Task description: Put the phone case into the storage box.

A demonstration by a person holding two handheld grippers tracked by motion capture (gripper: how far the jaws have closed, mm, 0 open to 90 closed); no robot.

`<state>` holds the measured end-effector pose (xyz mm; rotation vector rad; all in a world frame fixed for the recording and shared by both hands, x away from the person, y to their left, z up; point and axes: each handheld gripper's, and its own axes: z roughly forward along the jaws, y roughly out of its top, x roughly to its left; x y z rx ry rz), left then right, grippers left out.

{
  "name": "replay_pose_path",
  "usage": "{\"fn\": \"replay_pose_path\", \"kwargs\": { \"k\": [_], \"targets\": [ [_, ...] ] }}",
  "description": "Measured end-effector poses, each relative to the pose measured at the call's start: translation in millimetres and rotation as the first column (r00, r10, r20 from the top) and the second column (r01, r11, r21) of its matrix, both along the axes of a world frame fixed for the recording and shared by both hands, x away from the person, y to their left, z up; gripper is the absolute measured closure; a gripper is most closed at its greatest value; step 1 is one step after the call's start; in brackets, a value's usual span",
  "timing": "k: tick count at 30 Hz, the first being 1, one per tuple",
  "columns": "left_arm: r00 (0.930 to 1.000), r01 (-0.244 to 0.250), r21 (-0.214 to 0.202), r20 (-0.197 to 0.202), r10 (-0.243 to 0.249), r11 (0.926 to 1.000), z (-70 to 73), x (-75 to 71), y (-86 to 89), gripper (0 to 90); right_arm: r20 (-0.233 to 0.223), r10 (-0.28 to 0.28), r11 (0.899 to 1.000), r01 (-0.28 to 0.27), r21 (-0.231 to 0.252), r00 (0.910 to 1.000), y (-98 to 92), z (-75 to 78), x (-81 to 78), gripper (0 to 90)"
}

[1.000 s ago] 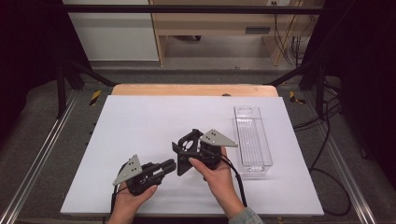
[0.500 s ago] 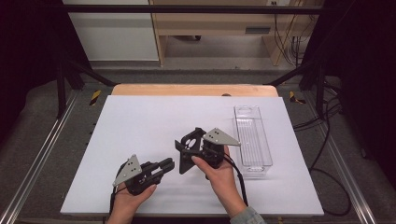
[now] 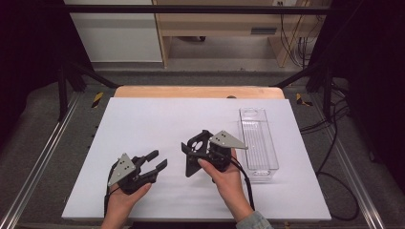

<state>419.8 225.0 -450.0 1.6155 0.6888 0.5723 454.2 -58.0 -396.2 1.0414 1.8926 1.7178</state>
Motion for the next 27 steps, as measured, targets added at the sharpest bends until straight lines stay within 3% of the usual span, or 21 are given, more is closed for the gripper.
{"fn": "replay_pose_path", "kwargs": {
  "k": [5, 9, 17, 27],
  "targets": [
    [0.9963, -0.081, 0.039, -0.023, 0.082, 0.9959, -4.0, 6.1, 8.5, 23.8, 0.007, -0.020, 0.999, 0.020, -0.032, 0.9998, -1.0, 1.5, -0.7, 13.2],
    [0.9901, -0.130, 0.031, -0.049, 0.131, 0.9910, -5.0, 9.3, 15.8, 12.9, 0.005, -0.033, 0.999, 0.033, -0.035, 0.9994, -3.7, 2.7, 2.1, 13.2],
    [0.9832, -0.166, 0.028, -0.071, 0.168, 0.9857, -8.2, 11.7, 22.2, 10.4, -0.004, -0.048, 0.998, 0.048, -0.034, 0.9988, -10.5, 2.3, 4.9, 13.2],
    [0.9832, -0.162, 0.052, -0.076, 0.166, 0.9854, -10.3, 12.1, 20.0, 10.3, 0.003, -0.062, 0.996, 0.062, -0.065, 0.9980, -13.5, 17.9, 16.9, 13.3]
  ]
}}
